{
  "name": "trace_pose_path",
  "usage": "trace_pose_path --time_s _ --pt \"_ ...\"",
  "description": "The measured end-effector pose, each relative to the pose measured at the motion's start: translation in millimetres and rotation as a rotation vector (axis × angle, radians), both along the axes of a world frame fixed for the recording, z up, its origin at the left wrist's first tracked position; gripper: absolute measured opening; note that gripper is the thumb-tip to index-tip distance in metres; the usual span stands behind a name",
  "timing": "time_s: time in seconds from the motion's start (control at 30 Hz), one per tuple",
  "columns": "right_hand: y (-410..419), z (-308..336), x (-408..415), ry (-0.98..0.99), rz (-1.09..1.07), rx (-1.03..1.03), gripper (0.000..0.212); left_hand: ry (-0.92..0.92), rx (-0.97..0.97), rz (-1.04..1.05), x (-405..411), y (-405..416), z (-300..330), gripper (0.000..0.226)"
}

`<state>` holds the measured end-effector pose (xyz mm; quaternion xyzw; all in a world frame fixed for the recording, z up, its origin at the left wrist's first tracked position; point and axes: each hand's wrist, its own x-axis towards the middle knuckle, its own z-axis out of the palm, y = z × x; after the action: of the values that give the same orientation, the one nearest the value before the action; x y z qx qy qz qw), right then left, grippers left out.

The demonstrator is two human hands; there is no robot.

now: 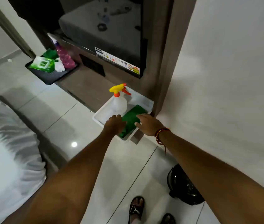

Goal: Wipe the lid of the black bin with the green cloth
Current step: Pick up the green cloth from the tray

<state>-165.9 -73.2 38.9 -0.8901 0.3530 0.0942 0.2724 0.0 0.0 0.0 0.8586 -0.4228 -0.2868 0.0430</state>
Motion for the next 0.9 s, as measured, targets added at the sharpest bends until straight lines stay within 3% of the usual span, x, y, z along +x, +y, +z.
trace_pose_path --time_s 0.3,0.57,0.67,0.8,0.9 --pt "-27 -50 38 0.175 0.14 -0.066 0.045 0.021 -0.021 0.034 21 -18 -49 0.044" --pt "-35 -66 33 0.059 0.049 -0.011 0.05 0.063 -0.166 0.076 20 -34 -54 0.029" --pt "-38 -53 20 -0.106 -0.013 -0.032 0.059 0.065 -0.289 -0.007 12 -39 -30 0.025" --pt "-50 -30 0 -0.27 0.002 -0.292 0.073 -0.033 -0.413 -0.231 4 -39 6 0.023" --pt "-56 -22 -28 -0.262 0.11 -0.377 0.057 -0.041 -0.438 -0.433 -9 -40 29 0.02"
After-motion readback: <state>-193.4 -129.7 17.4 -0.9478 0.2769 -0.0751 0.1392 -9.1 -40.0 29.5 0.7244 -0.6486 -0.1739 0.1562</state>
